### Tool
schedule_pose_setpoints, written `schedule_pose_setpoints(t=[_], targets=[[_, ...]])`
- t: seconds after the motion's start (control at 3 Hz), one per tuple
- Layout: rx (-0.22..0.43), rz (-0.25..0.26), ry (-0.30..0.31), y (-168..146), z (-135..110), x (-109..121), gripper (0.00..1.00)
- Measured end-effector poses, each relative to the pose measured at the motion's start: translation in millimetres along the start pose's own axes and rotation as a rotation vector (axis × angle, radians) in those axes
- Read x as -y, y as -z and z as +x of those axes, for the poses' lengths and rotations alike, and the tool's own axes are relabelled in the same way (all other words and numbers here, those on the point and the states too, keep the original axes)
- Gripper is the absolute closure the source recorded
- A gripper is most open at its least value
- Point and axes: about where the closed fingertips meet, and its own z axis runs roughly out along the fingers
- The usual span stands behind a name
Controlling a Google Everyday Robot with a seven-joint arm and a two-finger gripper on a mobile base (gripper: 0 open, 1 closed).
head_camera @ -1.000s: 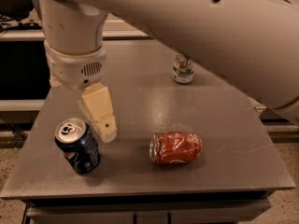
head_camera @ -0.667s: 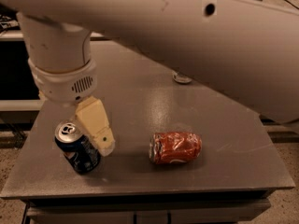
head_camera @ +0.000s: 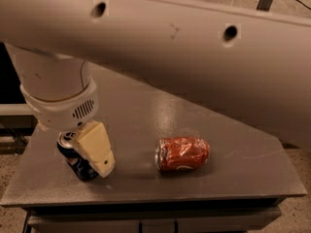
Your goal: Pick pepsi can
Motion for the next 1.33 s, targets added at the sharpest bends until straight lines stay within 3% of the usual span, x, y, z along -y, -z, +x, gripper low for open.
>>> schedule_pose_setpoints(t=[0.67, 1.0, 1.33], targets=[[-0.011, 0.036, 0.006, 11, -6, 3, 0.65], [0.009, 0.078, 0.012, 22, -4, 3, 0.88], [0.028, 0.144, -0.014, 46, 24, -6, 1.0]])
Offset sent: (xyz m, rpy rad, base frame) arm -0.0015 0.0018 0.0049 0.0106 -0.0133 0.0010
